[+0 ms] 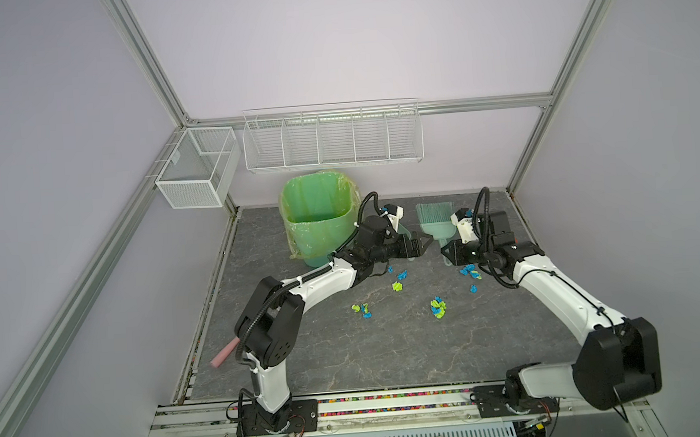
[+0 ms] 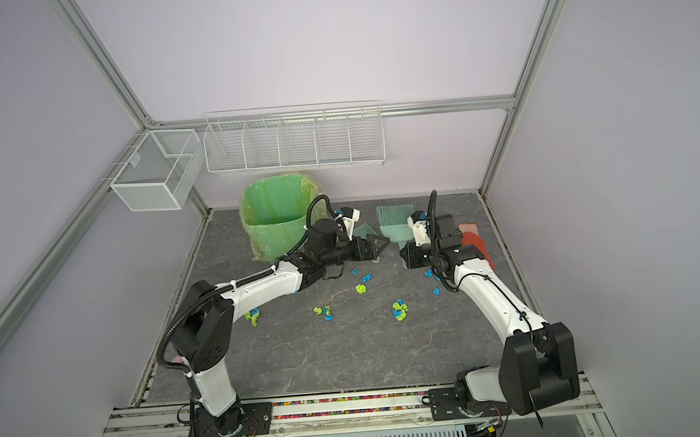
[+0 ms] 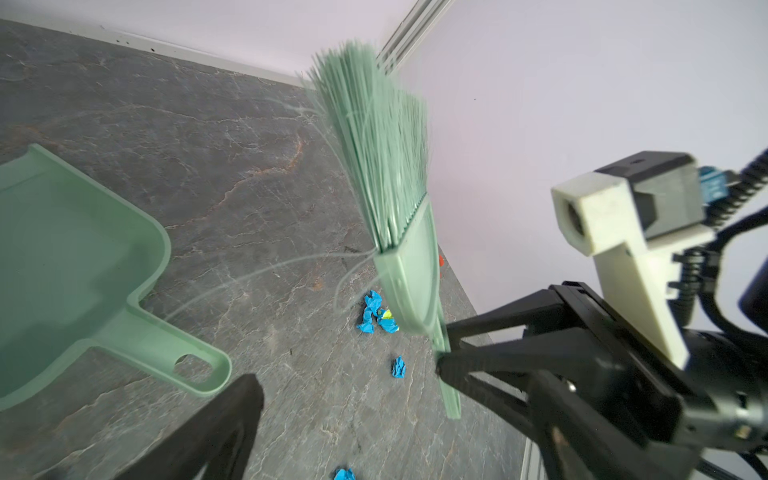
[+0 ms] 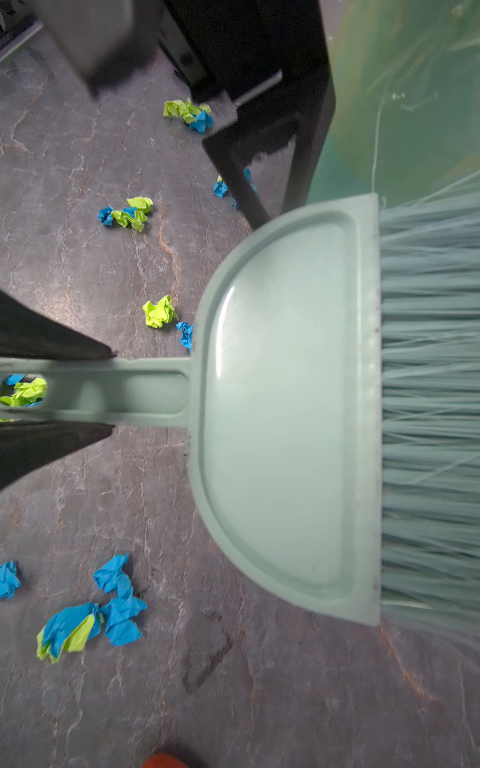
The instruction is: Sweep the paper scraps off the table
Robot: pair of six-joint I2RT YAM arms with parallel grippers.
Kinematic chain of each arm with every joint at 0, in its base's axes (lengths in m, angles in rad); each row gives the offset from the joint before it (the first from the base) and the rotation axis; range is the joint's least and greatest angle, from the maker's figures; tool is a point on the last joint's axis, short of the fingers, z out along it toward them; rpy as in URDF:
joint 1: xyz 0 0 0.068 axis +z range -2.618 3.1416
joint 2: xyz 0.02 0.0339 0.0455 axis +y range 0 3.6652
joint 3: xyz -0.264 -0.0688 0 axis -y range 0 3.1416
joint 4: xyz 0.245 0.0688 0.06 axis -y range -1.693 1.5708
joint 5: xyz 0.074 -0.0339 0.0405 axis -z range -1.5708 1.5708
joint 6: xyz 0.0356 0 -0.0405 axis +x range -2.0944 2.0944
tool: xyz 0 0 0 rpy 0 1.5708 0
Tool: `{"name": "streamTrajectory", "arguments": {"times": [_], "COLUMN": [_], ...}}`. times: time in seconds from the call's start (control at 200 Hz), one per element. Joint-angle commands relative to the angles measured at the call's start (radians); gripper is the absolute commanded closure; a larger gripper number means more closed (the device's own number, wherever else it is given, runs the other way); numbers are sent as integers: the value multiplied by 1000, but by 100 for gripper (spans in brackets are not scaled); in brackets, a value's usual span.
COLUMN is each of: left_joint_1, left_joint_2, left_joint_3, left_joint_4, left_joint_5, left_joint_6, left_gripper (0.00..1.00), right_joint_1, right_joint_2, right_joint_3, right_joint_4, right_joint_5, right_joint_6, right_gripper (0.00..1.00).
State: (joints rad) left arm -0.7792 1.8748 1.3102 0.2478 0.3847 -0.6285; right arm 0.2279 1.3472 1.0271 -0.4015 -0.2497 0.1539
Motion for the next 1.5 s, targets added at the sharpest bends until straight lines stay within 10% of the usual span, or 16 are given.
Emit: {"name": "streamTrajectory", "arguments": {"times": [0.0, 0.63, 1.19, 1.494], "left_joint_1": [-4, 0, 4, 36], "left_joint_2": [39, 118, 136, 114], "left_joint_3": [54, 97, 82, 75], "left_joint_4": [51, 124, 194, 176], "left_joint_5": [52, 91, 131, 116], "left_joint_6": [-28, -99, -166, -187], "left_gripper": [1, 34, 92, 100], "right_joint_1": [7, 40, 64, 65], "right_joint_2": [-25, -15, -22, -59], "right_joint_3": [-22, -33, -39, -45], "right_joint_4": [39, 53, 55, 76], "right_joint_5": [-20, -12, 17, 4], "right_joint_6": [11, 13, 18, 57], "right_gripper": [93, 93, 92, 43]}}
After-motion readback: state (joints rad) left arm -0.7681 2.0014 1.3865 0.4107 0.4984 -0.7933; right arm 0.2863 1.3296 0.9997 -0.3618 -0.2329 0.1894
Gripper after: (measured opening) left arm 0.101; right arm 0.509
